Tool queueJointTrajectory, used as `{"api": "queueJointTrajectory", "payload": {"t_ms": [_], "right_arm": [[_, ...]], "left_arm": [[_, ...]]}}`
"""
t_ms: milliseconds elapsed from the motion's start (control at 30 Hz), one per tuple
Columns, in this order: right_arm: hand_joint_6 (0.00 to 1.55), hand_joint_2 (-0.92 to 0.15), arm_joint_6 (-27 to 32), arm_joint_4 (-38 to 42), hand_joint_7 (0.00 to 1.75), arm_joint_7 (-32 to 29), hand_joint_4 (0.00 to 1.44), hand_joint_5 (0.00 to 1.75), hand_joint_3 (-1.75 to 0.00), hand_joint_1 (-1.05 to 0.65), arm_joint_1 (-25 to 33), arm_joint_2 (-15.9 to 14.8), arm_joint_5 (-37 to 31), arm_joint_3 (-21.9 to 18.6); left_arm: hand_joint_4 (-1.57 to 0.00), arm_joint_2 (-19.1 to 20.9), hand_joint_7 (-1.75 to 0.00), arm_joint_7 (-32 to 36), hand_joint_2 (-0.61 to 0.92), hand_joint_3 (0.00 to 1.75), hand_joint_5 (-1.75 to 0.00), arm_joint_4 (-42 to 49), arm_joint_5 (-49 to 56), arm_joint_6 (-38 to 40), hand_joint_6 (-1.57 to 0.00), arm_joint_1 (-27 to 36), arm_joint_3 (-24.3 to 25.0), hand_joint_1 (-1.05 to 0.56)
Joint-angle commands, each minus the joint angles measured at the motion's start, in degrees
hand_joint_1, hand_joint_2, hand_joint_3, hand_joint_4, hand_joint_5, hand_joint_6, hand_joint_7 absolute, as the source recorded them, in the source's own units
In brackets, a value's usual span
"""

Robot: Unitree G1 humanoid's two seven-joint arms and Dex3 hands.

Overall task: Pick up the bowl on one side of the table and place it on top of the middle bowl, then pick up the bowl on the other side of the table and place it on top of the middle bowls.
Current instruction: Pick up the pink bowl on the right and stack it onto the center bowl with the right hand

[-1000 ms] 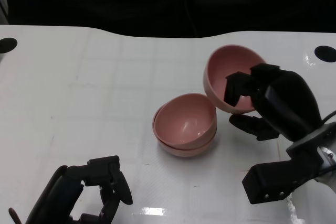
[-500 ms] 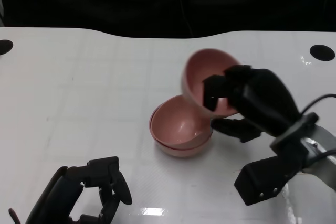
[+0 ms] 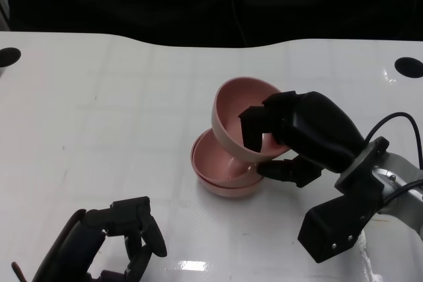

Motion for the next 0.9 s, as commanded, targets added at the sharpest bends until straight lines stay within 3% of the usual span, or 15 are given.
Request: {"api": "queueJointTrajectory", "payload": {"t_ms": [33,100,300,367,433,467,500,600,667,800,900], "right_arm": [[0.77,-0.31,-0.6,0.5,1.69,2.6,0.97,1.75,-1.34,-0.13,-1.5,-0.2,1.4,0.2],[0.8,-0.35,-1.1,1.1,1.59,3.6,0.97,1.75,-1.3,-0.14,-1.9,-0.2,1.3,0.5],[1.02,-0.39,-1.2,2.6,0.98,5.4,0.97,1.73,-1.2,-0.15,-2.8,0.2,0.8,1.2],[1.02,-0.39,-1.1,3.2,0.98,5.5,0.96,1.74,-1.18,-0.14,-3.1,0.6,0.6,1.5],[0.94,-0.4,-0.5,3.9,1.16,6.6,0.93,1.74,-1.15,-0.13,-3.5,1.0,0.8,1.9],[0.9,-0.4,0.0,4.1,1.09,7.1,0.89,1.64,-1.12,-0.13,-3.8,1.0,0.7,2.2],[0.89,-0.42,0.7,4.1,0.82,7.7,0.89,1.31,-1.01,-0.16,-3.9,1.1,0.5,2.4],[0.9,-0.53,3.0,3.5,0.23,9.1,0.85,0.66,-0.7,-0.23,-4.1,1.0,-0.5,3.1],[0.86,-0.65,4.3,2.9,0.06,9.2,0.79,0.34,-0.43,-0.3,-4.1,0.7,-1.5,3.6],[0.76,-0.88,6.8,1.2,0.0,10.5,0.7,0.16,-0.19,-0.48,-3.9,0.1,-2.5,4.5],[0.72,-0.92,7.8,0.2,0.0,11.4,0.67,0.13,-0.16,-0.55,-3.6,-0.3,-2.6,4.8]], "left_arm": [[-0.84,0.6,-1.47,-0.6,0.37,1.42,-1.74,0.4,-0.4,0.0,-0.79,0.0,0.2,-0.06],[-0.84,0.4,-1.47,-0.7,0.36,1.42,-1.74,0.3,-0.3,0.1,-0.79,0.0,0.1,-0.06],[-0.84,0.3,-1.46,-0.8,0.36,1.43,-1.73,0.6,-0.3,0.0,-0.79,-0.1,0.0,-0.08],[-0.84,0.3,-1.46,-0.8,0.36,1.43,-1.73,0.3,-0.2,0.3,-0.79,0.0,0.0,-0.08],[-0.84,0.3,-1.46,-0.8,0.36,1.43,-1.73,0.4,-0.2,0.1,-0.79,-0.1,-0.1,-0.08],[-0.84,0.2,-1.46,-0.8,0.36,1.43,-1.74,0.5,-0.2,-0.1,-0.79,-0.1,-0.1,-0.08],[-0.84,0.2,-1.46,-0.8,0.36,1.43,-1.73,0.5,-0.3,-0.2,-0.79,-0.1,-0.1,-0.08],[-0.84,0.1,-1.46,-0.8,0.36,1.43,-1.73,0.4,-0.2,-0.4,-0.79,-0.1,-0.1,-0.08],[-0.84,0.2,-1.46,-0.8,0.36,1.43,-1.73,0.6,-0.3,-0.7,-0.79,-0.1,-0.1,-0.07],[-0.84,0.2,-1.46,-0.8,0.36,1.43,-1.73,0.3,-0.2,-0.3,-0.79,0.0,-0.1,-0.08],[-0.84,0.3,-1.46,-0.9,0.36,1.43,-1.73,0.3,-0.2,-0.3,-0.79,0.0,-0.1,-0.08]]}}
